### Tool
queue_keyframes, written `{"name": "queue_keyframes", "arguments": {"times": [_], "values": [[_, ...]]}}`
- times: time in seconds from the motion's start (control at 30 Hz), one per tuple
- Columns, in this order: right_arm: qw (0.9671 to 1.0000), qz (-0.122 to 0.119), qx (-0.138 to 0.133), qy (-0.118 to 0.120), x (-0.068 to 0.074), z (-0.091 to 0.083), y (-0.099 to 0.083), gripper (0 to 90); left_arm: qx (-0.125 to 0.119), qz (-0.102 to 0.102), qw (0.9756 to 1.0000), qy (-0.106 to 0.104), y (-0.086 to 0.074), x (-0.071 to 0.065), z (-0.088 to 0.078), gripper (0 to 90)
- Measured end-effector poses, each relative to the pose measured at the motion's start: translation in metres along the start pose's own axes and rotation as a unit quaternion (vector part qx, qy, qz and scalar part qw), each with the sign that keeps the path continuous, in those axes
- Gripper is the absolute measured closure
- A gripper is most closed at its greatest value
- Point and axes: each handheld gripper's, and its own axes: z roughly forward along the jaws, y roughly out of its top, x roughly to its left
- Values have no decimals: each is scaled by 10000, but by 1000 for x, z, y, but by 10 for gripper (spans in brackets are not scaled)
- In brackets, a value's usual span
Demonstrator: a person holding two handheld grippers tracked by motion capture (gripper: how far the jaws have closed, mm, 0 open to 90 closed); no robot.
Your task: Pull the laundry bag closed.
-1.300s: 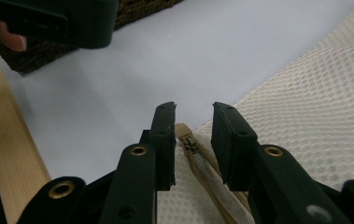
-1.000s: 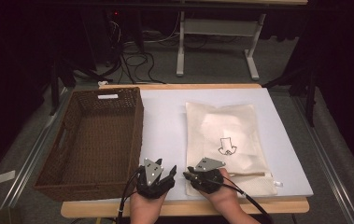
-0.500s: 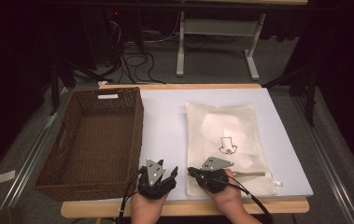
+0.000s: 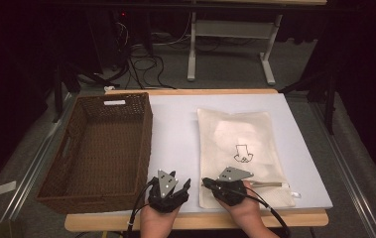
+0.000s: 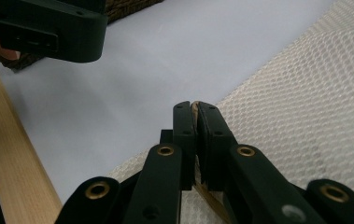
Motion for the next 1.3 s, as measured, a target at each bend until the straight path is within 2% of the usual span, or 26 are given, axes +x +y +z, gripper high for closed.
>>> {"name": "queue_keyframes", "arguments": {"times": [0.3, 0.47, 0.5, 0.6, 0.7, 0.8, 0.83, 0.9, 1.1, 1.3], "values": [[9999, 151, 45, -65, -10, -8, -12, 874, 45, 28, 10000, 3, 0, -2, 2, 438], [9999, 131, -58, 1, -7, -9, -7, 836, -9, -18, 10000, 94, 0, -1, 1, 440], [9999, 116, -74, 60, -2, -5, -1, 790, -18, -28, 9999, 108, 1, 0, 0, 440], [10000, 17, -26, 65, 4, 4, 4, 745, -32, -34, 9999, 132, 1, 1, -1, 440], [9995, -173, 260, 9, 13, 23, 8, 676, -49, -62, 9999, 127, 1, 3, -2, 439], [9983, -377, 423, -156, 17, 31, 9, 718, -63, -77, 9999, 117, 1, 3, -3, 440], [9982, -362, 434, -195, 17, 31, 9, 772, -72, -76, 9999, 113, 1, 2, -3, 440], [9983, -327, 441, -197, 15, 30, 10, 811, -64, -50, 9999, 113, 1, 2, -3, 440], [9993, -288, 222, -89, 12, 19, 12, 816, -34, -36, 9999, 98, 1, 0, -2, 440], [9999, -128, 95, -29, 8, 10, 8, 815, -10, -18, 10000, 84, 1, -1, -1, 440]]}}
